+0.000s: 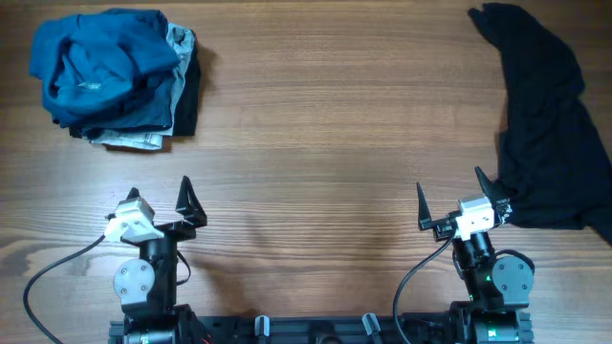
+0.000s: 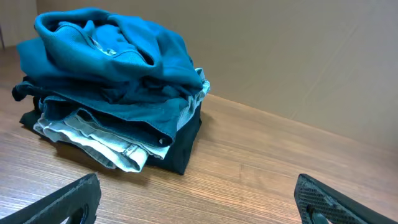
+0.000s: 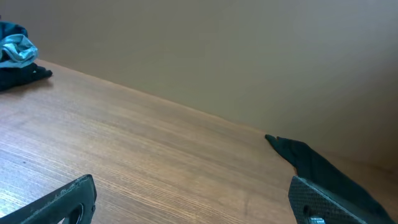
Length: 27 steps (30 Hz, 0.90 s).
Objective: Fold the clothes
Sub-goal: 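Raise both arms from rest toward the black shirt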
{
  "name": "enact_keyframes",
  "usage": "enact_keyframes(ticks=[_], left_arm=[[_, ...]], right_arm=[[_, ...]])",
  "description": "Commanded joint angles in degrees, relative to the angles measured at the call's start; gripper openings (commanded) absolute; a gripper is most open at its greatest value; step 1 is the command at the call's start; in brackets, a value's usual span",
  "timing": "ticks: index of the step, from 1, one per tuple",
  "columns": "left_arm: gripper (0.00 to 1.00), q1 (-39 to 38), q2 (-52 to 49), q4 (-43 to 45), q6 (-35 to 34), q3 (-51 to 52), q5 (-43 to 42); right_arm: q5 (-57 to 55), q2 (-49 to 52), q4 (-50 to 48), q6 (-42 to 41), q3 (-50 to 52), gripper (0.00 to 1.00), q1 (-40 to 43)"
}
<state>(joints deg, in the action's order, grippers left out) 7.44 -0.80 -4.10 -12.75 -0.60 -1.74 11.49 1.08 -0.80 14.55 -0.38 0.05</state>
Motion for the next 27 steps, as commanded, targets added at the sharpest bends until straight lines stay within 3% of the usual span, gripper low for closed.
enact_keyframes(ticks=[1, 27], left_arm=[[1.0, -0.3, 0.4, -0.3, -0.1, 0.3, 0.3], [1.0, -0.3, 0.4, -0.3, -0.1, 0.3, 0.1]], right_arm=[[-0.8, -0.7, 0.0, -1.0, 0.1, 1.0, 0.2], [-0.8, -0.7, -0.1, 1.7, 0.1, 1.0, 0.2]])
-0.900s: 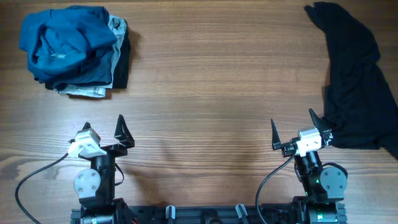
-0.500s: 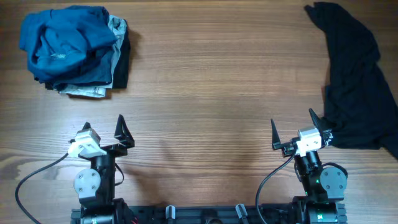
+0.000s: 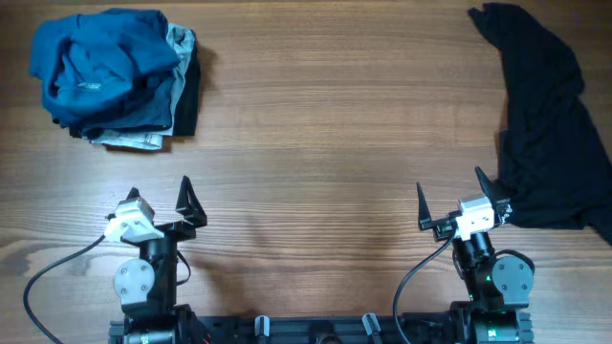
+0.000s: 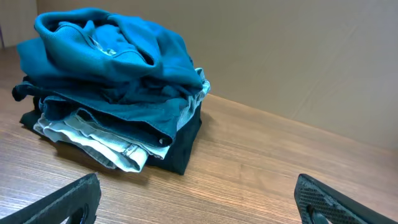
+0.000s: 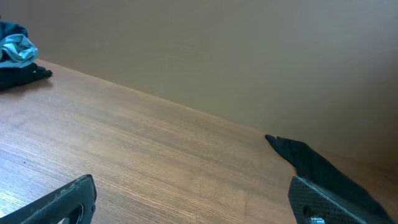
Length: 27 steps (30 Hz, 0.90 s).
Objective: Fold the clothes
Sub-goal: 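Raise both arms from rest toward the black shirt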
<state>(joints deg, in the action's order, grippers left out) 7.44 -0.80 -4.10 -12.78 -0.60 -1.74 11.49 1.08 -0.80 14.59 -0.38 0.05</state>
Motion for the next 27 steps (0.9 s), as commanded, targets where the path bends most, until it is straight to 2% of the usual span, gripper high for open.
enact_keyframes(ticks=[1, 3, 5, 7, 9, 11, 13, 16, 18, 20, 24, 25, 27], left_arm=[[1.0, -0.3, 0.4, -0.2, -0.2, 0.3, 0.0], [1.0, -0.3, 0.4, 0.2, -3.6, 0.3, -3.4], [1.0, -0.3, 0.4, 1.9, -11.0, 0.3, -4.3], [1.0, -0.3, 0.4, 8.9, -16.9, 0.3, -6.0], [1.0, -0.3, 0.4, 17.9, -21.3, 0.3, -12.5], [1.0, -0.3, 0.4, 26.2, -21.4, 0.3, -19.6], [1.0, -0.3, 0.4, 29.2, -21.4, 0.1, -24.8], [1.0, -0.3, 0.3, 23.4, -21.4, -2.5, -28.5], [1.0, -0.3, -1.5, 15.4, -21.4, -6.4, -28.5], [1.0, -0.3, -5.6, 11.9, -21.3, -10.2, -28.8], [1.0, -0.3, -20.4, 11.4, -20.7, -20.1, -37.0], [1.0, -0.3, -24.6, 10.4, -20.5, -23.1, -39.2], [1.0, -1.2, -34.5, 5.4, -16.0, -30.9, -41.3]], right_arm=[[-0.7, -0.7, -0.1, 3.4, 0.1, 1.0, 0.2], [-0.1, -0.7, -0.2, 3.2, 0.1, 1.0, 0.2], [1.8, -0.7, -0.7, 3.4, 0.1, 1.0, 0.2], [7.0, -0.7, -4.4, 3.2, 0.1, 1.0, 0.2], [14.3, -0.7, -6.5, 2.7, 0.1, 1.0, 0.2], [16.9, -0.7, -11.3, -6.3, 0.1, 1.0, 0.2], [16.9, -0.7, -16.1, -12.2, 0.1, 1.0, 0.2], [16.9, -0.7, -23.2, -20.1, -0.3, 1.0, 0.2], [16.9, -0.7, -23.8, -24.1, -1.8, 1.0, 0.2], [17.6, -0.5, -23.1, -25.6, -3.5, 1.0, 0.2], [18.7, 5.8, -12.4, -25.0, -10.8, 1.0, 0.2], [19.3, 9.2, -10.2, -25.0, -13.3, 1.0, 0.2], [21.7, 18.4, -8.3, -25.0, -19.5, 1.0, 0.2]])
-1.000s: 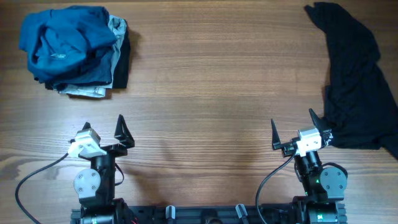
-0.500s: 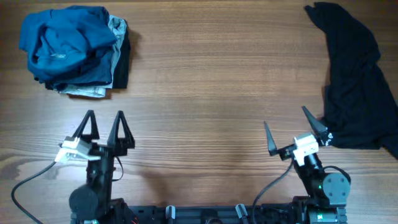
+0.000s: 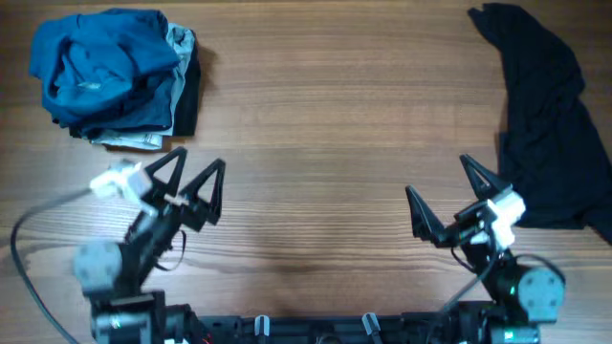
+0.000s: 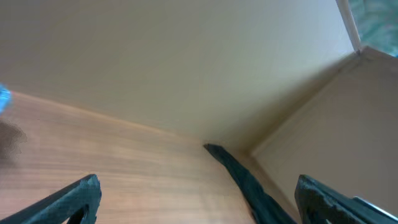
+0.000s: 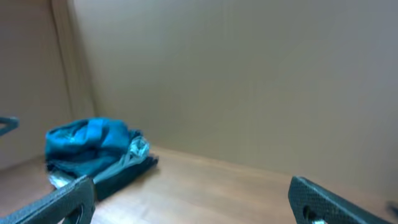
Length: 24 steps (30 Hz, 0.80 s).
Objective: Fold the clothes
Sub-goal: 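Raise both arms from rest toward the black shirt, then lower the right gripper onto the black shirt and grasp it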
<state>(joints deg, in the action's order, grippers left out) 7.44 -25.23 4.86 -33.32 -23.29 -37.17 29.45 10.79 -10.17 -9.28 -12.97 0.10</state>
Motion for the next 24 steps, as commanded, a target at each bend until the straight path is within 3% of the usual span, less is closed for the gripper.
enact_keyframes(ticks=[1, 4, 8, 11, 13, 15, 19, 22, 24], left_arm=[[1.0, -2.4, -13.7, -6.2, 8.5, -11.7, -5.8], [1.0, -7.3, -23.6, -15.2, 14.0, -22.8, 1.3], [0.99, -15.0, -35.3, -26.8, 18.3, -36.1, 9.4], [0.99, -20.4, -42.9, -37.6, 18.4, -44.7, 17.0], [0.99, -23.8, -46.6, -41.9, 18.4, -47.6, 22.9], [1.0, -25.2, -47.8, -42.8, 18.4, -47.6, 23.0], [1.0, -25.3, -49.3, -44.8, 17.9, -47.6, 20.0], [1.0, -25.4, -49.6, -46.1, 17.8, -47.6, 19.2], [1.0, -25.3, -49.6, -46.1, 17.9, -47.6, 18.6]], right_arm=[[4.8, 12.9, 2.0, -1.2, -10.1, 1.0, 0.2], [9.2, 27.1, 8.3, -1.2, -22.6, 1.0, 0.2], [10.9, 43.1, 27.5, 0.5, -41.5, 1.0, 0.2], [9.6, 56.5, 51.4, 12.1, -59.3, 1.0, 0.2], [1.7, 65.2, 66.9, 13.8, -69.7, 1.0, 0.2], [-3.9, 69.5, 72.6, 17.8, -72.1, 1.0, 0.2], [-7.4, 74.3, 74.6, 11.5, -71.8, 1.0, 0.2], [-7.7, 78.9, 76.5, 13.6, -71.8, 1.0, 0.2], [-13.8, 81.0, 76.9, 6.2, -71.8, 0.93, 0.4]])
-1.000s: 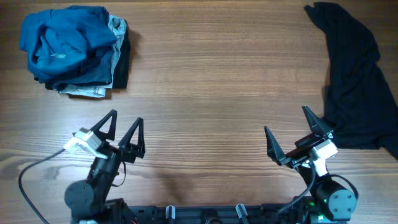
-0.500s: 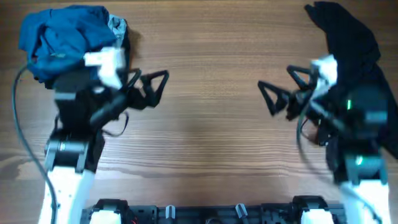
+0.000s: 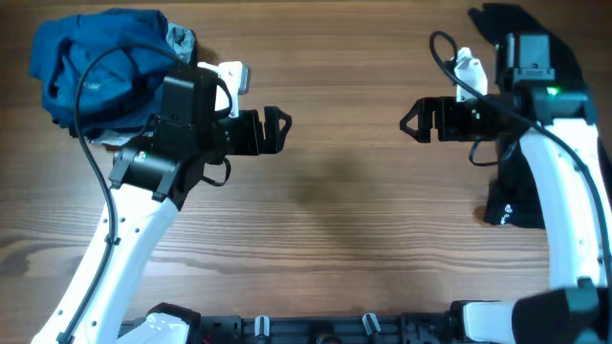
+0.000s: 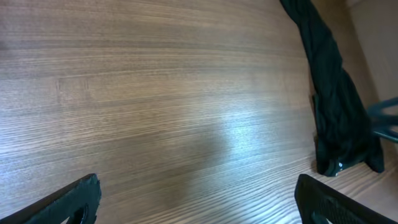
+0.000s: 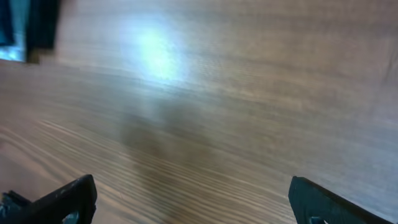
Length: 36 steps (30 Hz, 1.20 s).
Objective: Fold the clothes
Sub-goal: 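Lower the right gripper onto the black shirt and grasp it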
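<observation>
A pile of clothes, blue garments on top (image 3: 67, 67), sits at the table's far left corner. A black garment (image 3: 504, 191) lies crumpled along the right edge, partly under my right arm; the left wrist view shows it as a dark strip (image 4: 336, 118). My left gripper (image 3: 280, 132) hangs open over the middle of the table, pointing right, nothing between its fingers (image 4: 68, 202). My right gripper (image 3: 409, 119) faces it from the right, also open and empty, with blurred bare wood below it (image 5: 193, 183).
The wooden table (image 3: 335, 239) lies between the two grippers. A cable loops from the left arm over the blue pile. A dark shape (image 5: 25, 25) at the top left of the right wrist view is too blurred to name.
Both arms have moved from the near edge out over the table. The grippers now face each other above the middle, still open and empty. The clothes have not moved.
At the two oldest moments both arms rested folded at the near edge with open grippers. Then both were lifted and turned, the wrist views blurred. Now they reach over the table's middle. The pile and the black garment lie where they were.
</observation>
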{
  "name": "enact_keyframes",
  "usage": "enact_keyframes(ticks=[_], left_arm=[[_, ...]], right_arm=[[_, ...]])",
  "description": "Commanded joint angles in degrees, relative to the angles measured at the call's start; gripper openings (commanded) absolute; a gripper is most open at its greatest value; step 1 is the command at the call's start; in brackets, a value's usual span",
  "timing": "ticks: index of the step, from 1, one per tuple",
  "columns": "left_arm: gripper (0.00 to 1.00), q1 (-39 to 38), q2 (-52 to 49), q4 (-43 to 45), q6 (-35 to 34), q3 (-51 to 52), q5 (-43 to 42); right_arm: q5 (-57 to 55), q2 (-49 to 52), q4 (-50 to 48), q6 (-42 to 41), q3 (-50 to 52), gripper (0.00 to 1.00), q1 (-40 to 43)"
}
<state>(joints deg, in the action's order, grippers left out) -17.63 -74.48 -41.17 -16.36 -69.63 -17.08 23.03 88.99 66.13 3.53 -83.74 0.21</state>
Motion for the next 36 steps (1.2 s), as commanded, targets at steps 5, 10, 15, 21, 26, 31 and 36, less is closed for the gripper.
enact_keyframes(ticks=[5, 10, 15, 21, 26, 31, 36], left_arm=[[1.0, -0.3, -1.5, -1.0, 0.9, -1.3, -1.4], [1.0, -0.4, -6.0, -2.6, 0.9, -1.3, -1.5], [1.0, -3.2, -9.2, -0.5, 0.9, -1.3, -0.8], [1.0, -7.1, -10.7, 0.1, 0.9, -1.3, 5.2], [1.0, -7.1, -10.7, 0.2, 0.9, -1.3, 5.2], [1.0, -7.1, -10.7, 0.6, 0.9, -1.3, 6.2], [1.0, -7.1, -10.7, 0.7, 0.9, -1.3, 7.2]], right_arm=[[-24.1, 5.7, 1.3, -28.6, -0.9, 0.93, 4.9], [-21.6, 5.7, 0.8, -25.3, -0.9, 0.96, 12.6], [-26.7, 7.1, -0.6, -19.0, -0.9, 1.0, 18.0], [-27.5, 12.6, 0.5, -20.7, 3.5, 0.91, 20.1], [-27.5, 13.6, -12.2, -24.4, 14.9, 0.87, 20.3], [-28.6, 13.6, -20.2, -25.0, 21.2, 0.85, 20.3], [-34.7, 13.6, -22.1, -26.7, 22.3, 0.78, 20.3]])
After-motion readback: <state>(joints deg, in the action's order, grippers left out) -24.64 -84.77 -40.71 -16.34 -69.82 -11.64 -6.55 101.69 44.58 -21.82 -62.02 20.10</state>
